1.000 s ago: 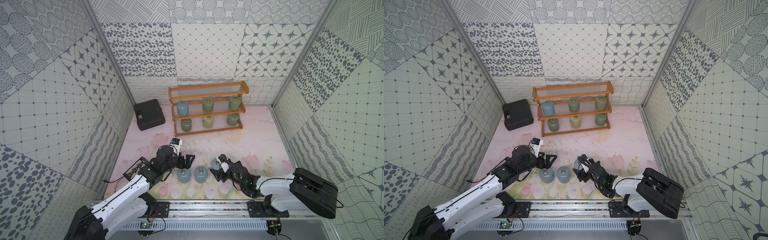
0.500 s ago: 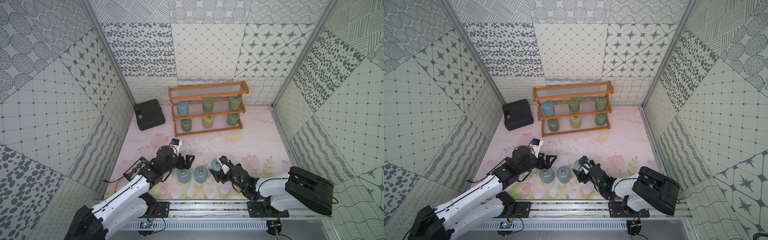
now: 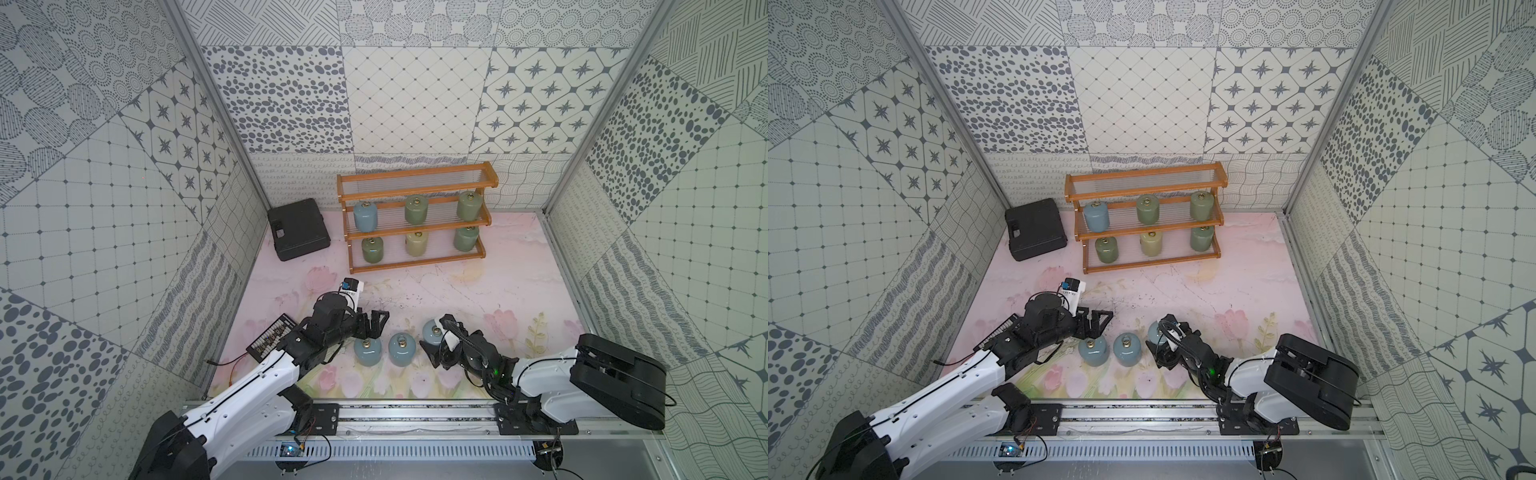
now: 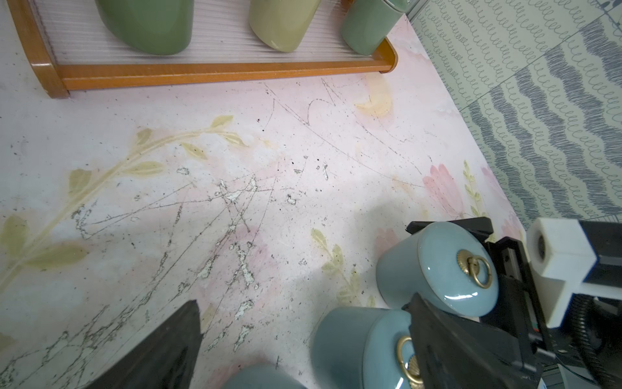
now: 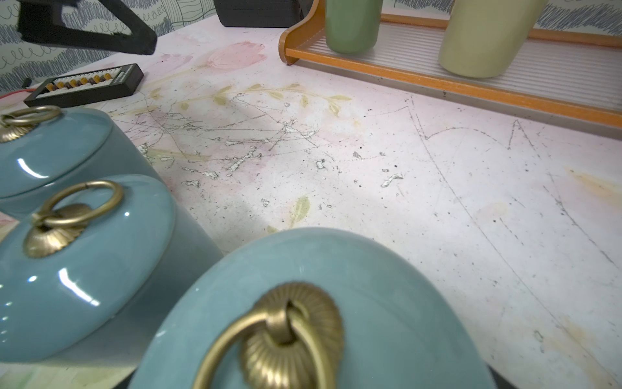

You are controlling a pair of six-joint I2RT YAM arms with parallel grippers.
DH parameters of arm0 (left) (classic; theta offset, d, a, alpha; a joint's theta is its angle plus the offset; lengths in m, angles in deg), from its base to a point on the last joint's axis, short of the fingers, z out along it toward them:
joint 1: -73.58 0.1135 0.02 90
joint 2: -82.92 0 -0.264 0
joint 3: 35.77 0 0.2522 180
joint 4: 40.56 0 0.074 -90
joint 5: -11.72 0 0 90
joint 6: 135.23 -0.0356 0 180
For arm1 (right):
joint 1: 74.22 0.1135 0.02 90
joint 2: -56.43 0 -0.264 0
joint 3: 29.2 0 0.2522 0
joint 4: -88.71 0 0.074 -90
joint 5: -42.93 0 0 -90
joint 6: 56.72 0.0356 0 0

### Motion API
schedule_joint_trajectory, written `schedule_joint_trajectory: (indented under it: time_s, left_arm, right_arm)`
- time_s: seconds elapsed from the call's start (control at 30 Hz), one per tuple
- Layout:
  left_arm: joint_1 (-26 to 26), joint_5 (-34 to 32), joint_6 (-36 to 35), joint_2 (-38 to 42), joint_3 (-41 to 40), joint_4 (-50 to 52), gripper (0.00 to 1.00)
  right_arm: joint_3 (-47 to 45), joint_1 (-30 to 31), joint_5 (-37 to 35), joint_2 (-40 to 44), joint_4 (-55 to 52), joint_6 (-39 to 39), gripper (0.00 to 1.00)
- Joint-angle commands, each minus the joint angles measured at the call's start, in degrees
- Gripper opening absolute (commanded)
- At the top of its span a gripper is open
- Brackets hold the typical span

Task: Remove the tea canisters from the shelf
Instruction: Place the tea canister at the center of the board.

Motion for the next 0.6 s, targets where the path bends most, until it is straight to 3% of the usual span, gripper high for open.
schedule_joint_trajectory:
  time_s: [0.0,0.57]
  left_arm:
    - [0.0,-1.3,-0.1,0.5,0.0,-0.7,1.00]
    - [-0.1,-1.6,0.2,0.3,-1.0,-1.1,1.00]
  right_arm:
    - [-0.7,0.3,-1.4,0.0,2.5,1.0,0.91]
    - [-2.2,0.9,-2.7,4.6,-0.8,1.6,0.95]
